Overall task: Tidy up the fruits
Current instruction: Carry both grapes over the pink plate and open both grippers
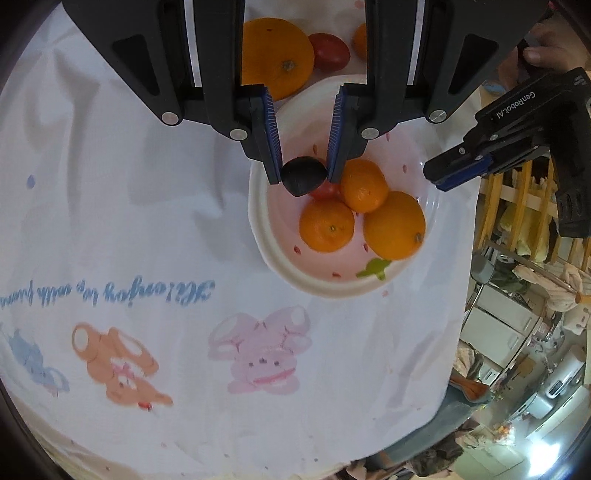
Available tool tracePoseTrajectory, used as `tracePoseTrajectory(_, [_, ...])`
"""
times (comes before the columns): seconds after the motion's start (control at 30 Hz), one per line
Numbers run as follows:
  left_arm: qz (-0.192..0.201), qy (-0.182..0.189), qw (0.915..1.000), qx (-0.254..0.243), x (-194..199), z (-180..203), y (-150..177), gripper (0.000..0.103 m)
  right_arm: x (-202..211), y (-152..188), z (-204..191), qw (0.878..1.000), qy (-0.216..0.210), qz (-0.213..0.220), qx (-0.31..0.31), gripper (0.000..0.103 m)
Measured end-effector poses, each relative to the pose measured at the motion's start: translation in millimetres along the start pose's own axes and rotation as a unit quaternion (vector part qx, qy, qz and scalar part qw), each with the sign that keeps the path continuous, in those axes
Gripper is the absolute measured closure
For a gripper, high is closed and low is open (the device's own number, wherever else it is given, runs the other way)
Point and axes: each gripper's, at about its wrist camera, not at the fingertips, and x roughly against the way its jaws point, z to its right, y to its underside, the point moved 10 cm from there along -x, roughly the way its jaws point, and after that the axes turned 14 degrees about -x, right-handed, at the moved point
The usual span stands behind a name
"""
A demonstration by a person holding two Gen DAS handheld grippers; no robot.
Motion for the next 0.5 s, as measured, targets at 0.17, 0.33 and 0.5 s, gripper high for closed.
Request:
tracePoseTrajectory(0.17, [-0.003, -0.004, 1.0000, 0.001, -2.3, -2.4, 0.4, 0.082, -4.7, 0.8, 6.9, 1.000, 0.008, -0.003, -0.004, 0.077])
tracePoseTrajectory(0.33, [-0.005, -0.002, 1.0000, -0.007, -5.0, -0.6, -0.6, 0.082, -4.2, -2.0, 13.8, 1.000, 0.009, -0.002, -0.018, 0.077])
tracePoseTrajectory(0.5, [-0.008, 0.001, 1.0000, -0.003, -6.4, 0.6, -0.3, 0.082, -1.4, -5.0, 15.2, 1.000, 0.002, 0.002, -0.027, 0.077])
